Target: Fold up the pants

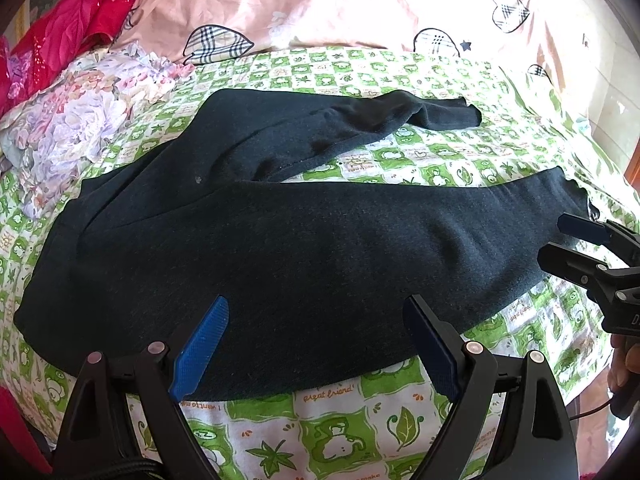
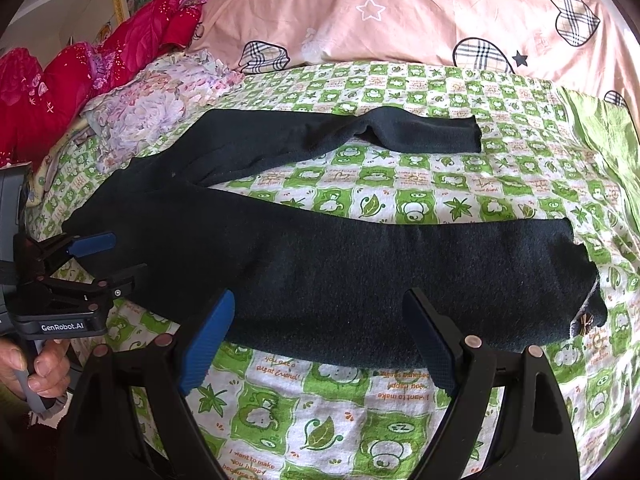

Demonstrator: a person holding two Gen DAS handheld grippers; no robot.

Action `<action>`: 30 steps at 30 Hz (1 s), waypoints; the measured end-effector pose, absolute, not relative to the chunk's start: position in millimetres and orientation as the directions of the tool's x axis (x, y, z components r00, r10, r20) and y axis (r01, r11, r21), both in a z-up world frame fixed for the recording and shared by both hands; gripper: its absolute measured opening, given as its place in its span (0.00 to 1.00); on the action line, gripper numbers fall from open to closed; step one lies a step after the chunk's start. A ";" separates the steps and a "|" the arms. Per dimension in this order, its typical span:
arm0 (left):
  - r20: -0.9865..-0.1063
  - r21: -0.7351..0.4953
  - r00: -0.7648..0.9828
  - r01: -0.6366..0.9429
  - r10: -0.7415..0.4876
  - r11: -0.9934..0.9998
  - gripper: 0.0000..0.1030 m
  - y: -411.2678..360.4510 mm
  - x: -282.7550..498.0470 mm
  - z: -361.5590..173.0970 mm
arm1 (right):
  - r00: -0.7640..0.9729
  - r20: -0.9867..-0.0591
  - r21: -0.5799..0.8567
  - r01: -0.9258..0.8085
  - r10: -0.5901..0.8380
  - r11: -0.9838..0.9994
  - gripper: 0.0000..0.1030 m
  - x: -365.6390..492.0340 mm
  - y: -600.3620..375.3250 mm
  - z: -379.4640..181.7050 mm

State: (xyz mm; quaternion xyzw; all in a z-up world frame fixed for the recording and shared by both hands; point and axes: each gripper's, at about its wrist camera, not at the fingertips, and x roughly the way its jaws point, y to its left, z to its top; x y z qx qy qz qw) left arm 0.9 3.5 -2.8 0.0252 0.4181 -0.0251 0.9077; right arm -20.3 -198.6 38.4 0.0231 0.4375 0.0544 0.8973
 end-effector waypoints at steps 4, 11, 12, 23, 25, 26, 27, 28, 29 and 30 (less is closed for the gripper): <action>-0.764 0.022 0.644 0.070 -0.028 0.997 0.87 3.2 2.5 -4.2 | 0.613 -0.787 0.033 -0.081 0.076 0.996 0.84 -20.3 -199.0 36.7; -0.768 0.017 0.639 0.080 -0.038 0.997 0.87 2.2 5.6 -5.1 | 0.649 -0.755 0.044 -0.083 0.087 0.996 0.84 -19.7 -201.8 35.3; -0.769 0.017 0.638 0.081 -0.039 0.997 0.87 1.9 6.0 -5.1 | 0.650 -0.755 0.039 -0.083 0.084 0.996 0.84 -19.6 -202.0 35.2; -0.766 0.021 0.641 0.106 -0.052 0.994 0.87 1.6 13.2 -0.1 | 0.613 -0.772 0.164 -0.066 0.170 0.984 0.84 -4.4 -216.6 35.9; -0.766 0.015 0.640 0.113 -0.061 0.993 0.87 2.2 18.4 2.0 | 0.599 -0.779 0.180 -0.067 0.184 0.981 0.84 -0.1 -218.8 37.0; -0.766 0.014 0.639 0.116 -0.064 0.993 0.87 2.5 21.5 3.4 | 0.589 -0.785 0.186 -0.072 0.192 0.980 0.84 3.5 -219.6 38.2; -0.765 0.016 0.641 0.118 -0.063 0.993 0.87 2.7 25.4 5.4 | 0.561 -0.799 0.217 -0.070 0.218 0.974 0.84 6.9 -220.7 39.5; -0.764 0.019 0.643 0.120 -0.063 0.993 0.87 2.6 29.2 7.4 | 0.557 -0.803 0.205 -0.073 0.210 0.976 0.84 10.5 -220.9 41.5; -0.762 0.022 0.645 0.122 -0.062 0.992 0.87 2.6 33.4 9.8 | 0.558 -0.808 0.178 -0.075 0.190 0.981 0.84 15.5 -220.8 44.4; -0.760 0.025 0.647 0.127 -0.063 0.992 0.87 2.5 38.9 12.9 | 0.554 -0.811 0.170 -0.080 0.185 0.982 0.84 19.4 -221.6 46.3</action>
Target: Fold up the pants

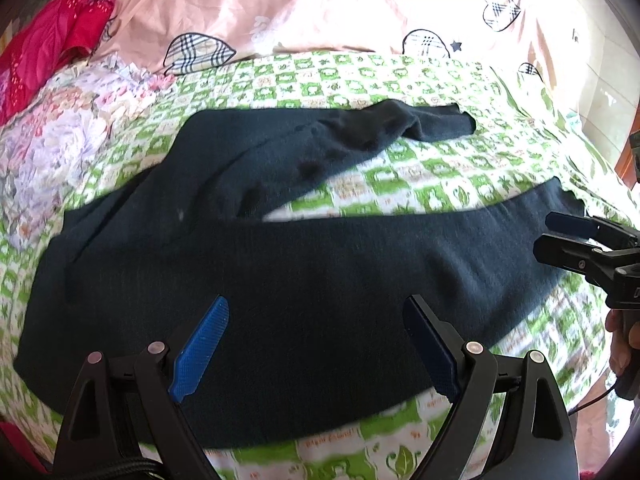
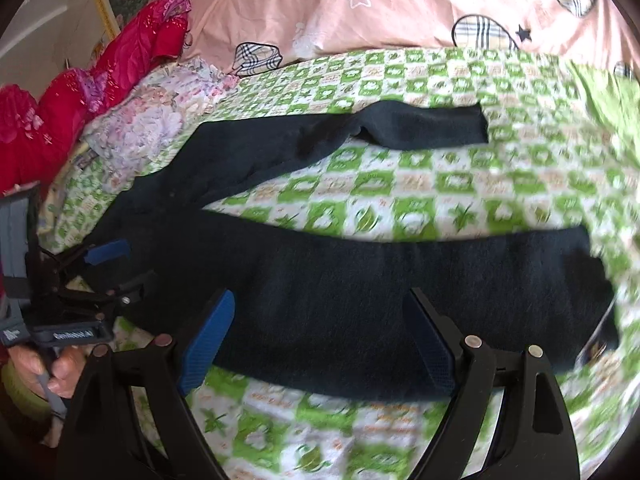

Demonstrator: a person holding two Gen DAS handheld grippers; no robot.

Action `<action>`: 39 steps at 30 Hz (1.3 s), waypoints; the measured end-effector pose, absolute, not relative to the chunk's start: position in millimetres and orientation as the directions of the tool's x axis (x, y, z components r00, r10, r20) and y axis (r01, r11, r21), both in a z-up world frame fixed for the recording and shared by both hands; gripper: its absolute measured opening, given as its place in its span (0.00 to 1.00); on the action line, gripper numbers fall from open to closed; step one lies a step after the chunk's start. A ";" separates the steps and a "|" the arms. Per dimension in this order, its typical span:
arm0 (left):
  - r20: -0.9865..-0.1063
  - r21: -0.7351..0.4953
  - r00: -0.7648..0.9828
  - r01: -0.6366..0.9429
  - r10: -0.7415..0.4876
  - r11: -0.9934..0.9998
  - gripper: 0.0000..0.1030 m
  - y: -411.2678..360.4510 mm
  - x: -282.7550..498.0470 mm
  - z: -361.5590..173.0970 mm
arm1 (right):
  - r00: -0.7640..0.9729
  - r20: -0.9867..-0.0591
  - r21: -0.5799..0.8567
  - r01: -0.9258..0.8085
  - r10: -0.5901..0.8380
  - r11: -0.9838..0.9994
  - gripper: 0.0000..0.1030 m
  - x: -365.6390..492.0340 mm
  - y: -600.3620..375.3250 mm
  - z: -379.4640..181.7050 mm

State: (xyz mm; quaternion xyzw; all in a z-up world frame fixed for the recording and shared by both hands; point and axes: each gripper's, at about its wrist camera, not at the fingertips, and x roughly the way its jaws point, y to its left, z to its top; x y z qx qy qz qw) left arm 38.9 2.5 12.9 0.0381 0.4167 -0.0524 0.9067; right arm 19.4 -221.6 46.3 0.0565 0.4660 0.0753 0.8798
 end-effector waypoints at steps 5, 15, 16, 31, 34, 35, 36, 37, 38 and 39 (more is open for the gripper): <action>-0.750 0.032 0.657 0.153 -0.078 0.988 0.87 2.3 66.7 28.0 | 0.557 -0.807 0.167 -0.101 0.195 0.981 0.84 47.5 -234.4 57.2; -0.773 0.023 0.625 0.195 -0.106 0.981 0.87 7.6 137.4 38.1 | 0.557 -0.802 0.227 -0.055 0.218 0.972 0.84 114.0 -279.0 67.9; -0.776 0.023 0.621 0.196 -0.106 0.980 0.87 9.1 147.1 38.6 | 0.555 -0.805 0.222 -0.049 0.211 0.974 0.84 120.9 -283.4 68.1; -0.836 0.051 0.540 0.254 -0.098 0.966 0.87 2.9 278.1 32.3 | 0.503 -0.851 0.230 0.104 0.149 0.968 0.83 240.3 -375.1 38.1; -0.853 0.048 0.514 0.251 -0.092 0.967 0.87 4.1 307.0 21.7 | 0.492 -0.859 0.229 0.122 0.142 0.966 0.77 260.7 -388.1 28.2; -0.859 0.044 0.504 0.251 -0.092 0.967 0.87 5.1 313.5 18.2 | 0.484 -0.863 0.227 0.120 0.143 0.966 0.76 267.0 -389.9 23.9; -0.868 0.042 0.488 0.245 -0.086 0.969 0.87 7.1 323.1 12.5 | 0.478 -0.866 0.228 0.116 0.147 0.967 0.74 273.8 -391.6 18.6; -0.876 0.041 0.475 0.242 -0.081 0.969 0.87 8.4 328.9 7.9 | 0.467 -0.871 0.228 0.113 0.151 0.967 0.72 279.2 -391.8 13.0; -0.885 0.039 0.460 0.241 -0.078 0.970 0.87 10.2 335.1 2.9 | 0.459 -0.874 0.231 0.109 0.157 0.967 0.71 283.3 -391.7 8.2; -0.894 0.038 0.443 0.235 -0.072 0.971 0.87 12.9 341.8 -3.0 | 0.450 -0.878 0.234 0.104 0.164 0.967 0.69 287.3 -391.2 2.6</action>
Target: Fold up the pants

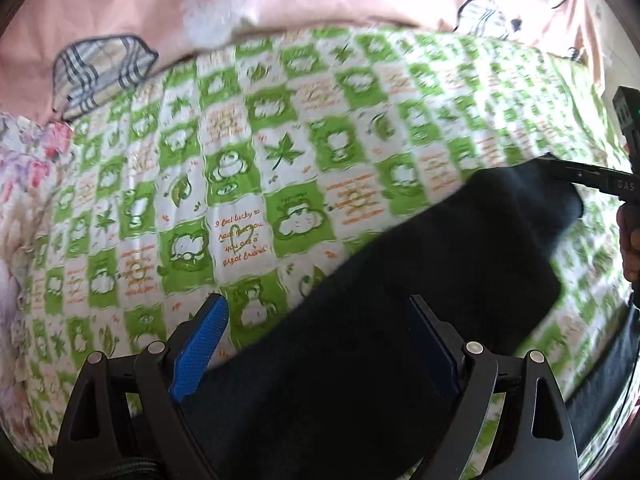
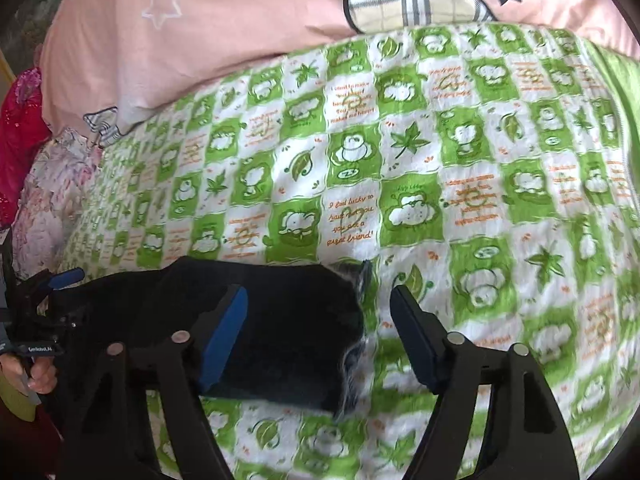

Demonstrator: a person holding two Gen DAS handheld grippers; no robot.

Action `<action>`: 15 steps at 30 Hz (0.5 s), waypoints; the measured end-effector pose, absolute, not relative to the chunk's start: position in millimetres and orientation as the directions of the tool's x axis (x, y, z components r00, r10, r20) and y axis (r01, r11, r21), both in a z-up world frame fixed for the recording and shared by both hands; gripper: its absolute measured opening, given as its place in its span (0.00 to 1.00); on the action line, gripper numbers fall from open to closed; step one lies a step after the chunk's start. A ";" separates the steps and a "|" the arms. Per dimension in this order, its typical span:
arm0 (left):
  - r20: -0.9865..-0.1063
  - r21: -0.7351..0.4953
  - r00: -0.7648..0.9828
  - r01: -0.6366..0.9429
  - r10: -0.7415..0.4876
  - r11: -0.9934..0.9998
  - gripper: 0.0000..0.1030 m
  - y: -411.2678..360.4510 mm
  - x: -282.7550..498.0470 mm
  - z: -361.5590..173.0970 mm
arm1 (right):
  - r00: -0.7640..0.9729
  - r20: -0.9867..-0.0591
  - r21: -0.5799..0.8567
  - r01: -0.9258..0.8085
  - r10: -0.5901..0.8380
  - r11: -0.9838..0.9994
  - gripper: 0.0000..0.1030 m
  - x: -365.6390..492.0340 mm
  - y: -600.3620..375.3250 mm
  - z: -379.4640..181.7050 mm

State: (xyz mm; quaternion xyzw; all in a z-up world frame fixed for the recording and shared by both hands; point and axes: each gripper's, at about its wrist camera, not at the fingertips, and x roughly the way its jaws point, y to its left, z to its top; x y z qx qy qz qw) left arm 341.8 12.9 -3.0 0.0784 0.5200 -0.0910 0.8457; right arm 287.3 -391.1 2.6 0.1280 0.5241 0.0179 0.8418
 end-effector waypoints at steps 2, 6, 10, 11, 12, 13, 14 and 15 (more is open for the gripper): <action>-0.906 0.035 0.417 0.229 -0.066 0.973 0.87 16.1 350.2 -11.6 | 0.450 -0.878 0.227 0.088 0.165 0.970 0.61 292.9 -388.7 -3.2; -0.922 -0.020 0.366 0.273 -0.123 0.962 0.73 15.9 358.7 -22.0 | 0.469 -0.866 0.233 0.075 0.172 0.970 0.13 294.9 -385.4 0.9; -0.924 -0.104 0.311 0.353 -0.221 0.930 0.10 8.6 351.4 -17.9 | 0.502 -0.846 0.235 0.044 0.182 0.971 0.10 286.1 -383.5 17.3; -0.923 -0.091 0.319 0.363 -0.216 0.927 0.08 6.6 346.6 -14.6 | 0.515 -0.837 0.236 0.035 0.185 0.971 0.10 281.2 -384.3 24.9; -0.917 -0.076 0.337 0.377 -0.213 0.923 0.07 4.7 338.9 -9.5 | 0.525 -0.831 0.234 0.030 0.184 0.972 0.10 276.9 -385.0 30.2; -0.912 -0.080 0.343 0.389 -0.225 0.918 0.06 3.9 331.5 -4.9 | 0.534 -0.825 0.234 0.022 0.187 0.972 0.09 272.2 -386.1 36.0; -0.907 -0.086 0.349 0.397 -0.237 0.914 0.06 3.6 324.0 -0.1 | 0.548 -0.814 0.234 0.009 0.191 0.972 0.09 265.2 -387.9 44.3; -0.899 -0.087 0.363 0.398 -0.244 0.913 0.05 3.9 314.2 6.1 | 0.558 -0.807 0.231 -0.002 0.192 0.973 0.09 259.5 -388.8 49.6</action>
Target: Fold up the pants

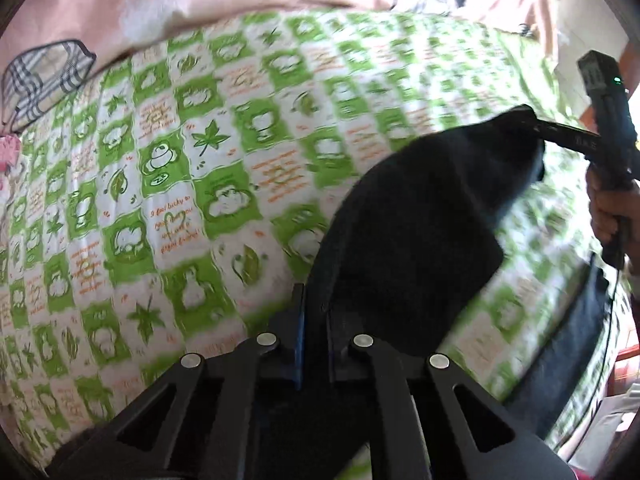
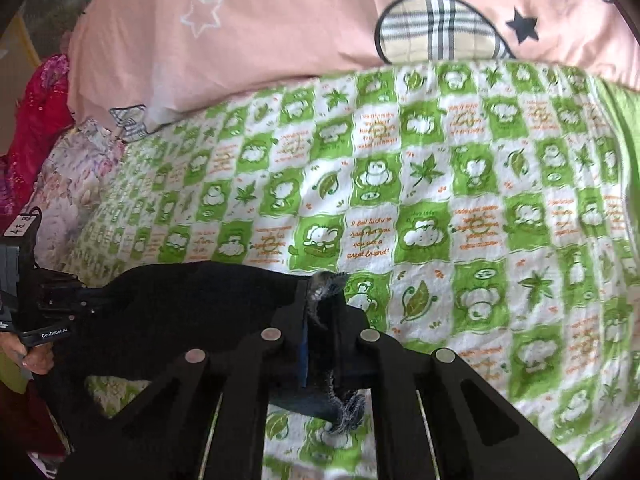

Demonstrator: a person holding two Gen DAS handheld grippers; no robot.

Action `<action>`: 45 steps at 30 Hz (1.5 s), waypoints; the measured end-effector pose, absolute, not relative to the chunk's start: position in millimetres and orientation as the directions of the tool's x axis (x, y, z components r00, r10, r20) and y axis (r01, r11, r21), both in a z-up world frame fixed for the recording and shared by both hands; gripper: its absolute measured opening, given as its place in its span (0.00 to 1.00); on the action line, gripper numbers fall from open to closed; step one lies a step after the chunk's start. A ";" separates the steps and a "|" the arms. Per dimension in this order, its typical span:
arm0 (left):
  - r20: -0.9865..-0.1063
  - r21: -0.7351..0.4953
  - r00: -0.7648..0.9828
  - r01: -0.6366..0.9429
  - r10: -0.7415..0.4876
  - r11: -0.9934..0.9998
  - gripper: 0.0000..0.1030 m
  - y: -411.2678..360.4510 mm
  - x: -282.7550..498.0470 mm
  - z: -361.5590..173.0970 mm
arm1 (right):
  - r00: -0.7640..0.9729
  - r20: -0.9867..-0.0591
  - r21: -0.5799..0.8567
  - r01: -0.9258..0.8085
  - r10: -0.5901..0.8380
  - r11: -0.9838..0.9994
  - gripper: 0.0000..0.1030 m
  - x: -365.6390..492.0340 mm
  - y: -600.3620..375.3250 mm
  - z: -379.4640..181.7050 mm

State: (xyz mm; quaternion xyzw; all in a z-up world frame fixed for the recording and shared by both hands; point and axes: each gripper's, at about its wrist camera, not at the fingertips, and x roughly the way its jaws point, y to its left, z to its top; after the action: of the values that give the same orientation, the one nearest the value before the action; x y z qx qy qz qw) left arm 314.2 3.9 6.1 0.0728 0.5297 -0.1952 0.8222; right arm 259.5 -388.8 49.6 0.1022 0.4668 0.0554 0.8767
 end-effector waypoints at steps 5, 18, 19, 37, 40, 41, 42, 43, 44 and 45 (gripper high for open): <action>-0.876 -0.124 0.384 0.406 -0.292 0.906 0.05 0.7 261.6 36.0 | 0.606 -0.770 0.193 -0.079 0.201 0.978 0.09 219.0 -396.0 73.5; -0.843 -0.210 0.364 0.455 -0.396 0.865 0.05 -34.8 141.2 41.8 | 0.644 -0.745 0.102 -0.151 0.176 0.983 0.08 112.2 -395.0 73.0; -0.841 -0.215 0.364 0.455 -0.401 0.864 0.05 -34.3 134.9 41.9 | 0.650 -0.740 0.092 -0.156 0.173 0.983 0.08 103.3 -394.0 74.8; -0.834 -0.209 0.352 0.510 -0.424 0.834 0.05 -44.5 55.9 27.5 | 0.653 -0.751 -0.024 -0.176 0.098 0.984 0.07 -0.6 -380.3 61.4; -0.844 -0.201 0.337 0.522 -0.417 0.829 0.05 -48.7 51.6 19.2 | 0.634 -0.769 -0.036 -0.169 0.081 0.985 0.07 -6.7 -380.0 51.6; -0.848 -0.198 0.332 0.523 -0.412 0.829 0.05 -50.4 51.3 15.0 | 0.633 -0.771 -0.044 -0.167 0.073 0.985 0.07 -9.3 -380.0 49.4; -0.851 -0.198 0.328 0.522 -0.409 0.830 0.05 -51.1 51.4 11.7 | 0.632 -0.772 -0.051 -0.166 0.066 0.985 0.07 -10.4 -379.7 47.7; -0.856 -0.202 0.320 0.517 -0.407 0.832 0.05 -51.8 52.3 6.6 | 0.631 -0.773 -0.054 -0.165 0.064 0.985 0.07 -11.3 -379.6 46.8; -0.858 -0.205 0.315 0.513 -0.405 0.834 0.06 -52.2 53.0 3.0 | 0.629 -0.775 -0.058 -0.160 0.056 0.985 0.07 -11.5 -379.8 45.9; -0.860 -0.207 0.312 0.509 -0.404 0.836 0.06 -52.3 53.7 -0.2 | 0.628 -0.776 -0.064 -0.157 0.049 0.986 0.07 -12.8 -379.0 45.2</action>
State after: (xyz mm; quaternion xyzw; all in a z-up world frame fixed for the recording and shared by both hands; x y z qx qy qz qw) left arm 53.7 -52.3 -0.2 0.0512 0.5140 -0.2821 0.8085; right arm -12.8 -379.0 45.2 -0.0628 0.4272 0.0573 0.9002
